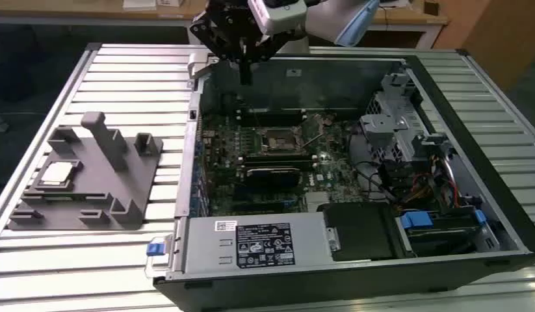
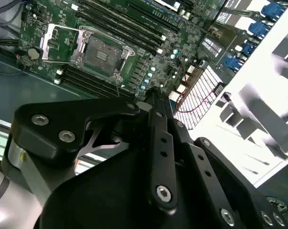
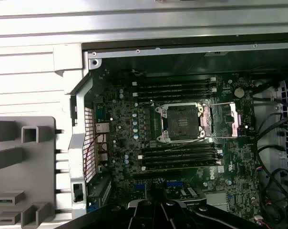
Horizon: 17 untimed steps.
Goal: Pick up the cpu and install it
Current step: 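Reach for the cpu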
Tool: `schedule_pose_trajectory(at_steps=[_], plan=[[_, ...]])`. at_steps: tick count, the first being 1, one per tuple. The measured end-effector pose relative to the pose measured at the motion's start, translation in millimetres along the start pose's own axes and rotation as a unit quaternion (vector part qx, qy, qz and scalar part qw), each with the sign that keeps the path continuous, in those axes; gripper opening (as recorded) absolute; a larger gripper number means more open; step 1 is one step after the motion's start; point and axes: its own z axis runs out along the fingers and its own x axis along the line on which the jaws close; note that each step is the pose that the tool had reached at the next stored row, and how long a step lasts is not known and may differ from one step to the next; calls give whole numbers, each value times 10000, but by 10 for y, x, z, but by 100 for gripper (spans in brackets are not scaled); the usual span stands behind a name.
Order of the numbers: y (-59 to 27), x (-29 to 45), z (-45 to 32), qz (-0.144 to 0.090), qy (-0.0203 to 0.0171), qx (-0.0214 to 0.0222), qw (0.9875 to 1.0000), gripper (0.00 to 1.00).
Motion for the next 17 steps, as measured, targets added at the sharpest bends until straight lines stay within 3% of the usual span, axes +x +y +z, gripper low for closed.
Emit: schedule_pose_trajectory(at_steps=[8,17], plan=[[-1,8,-1,1,0,0,10000,11],[-7,93,-3,-1,0,0,10000,11]])
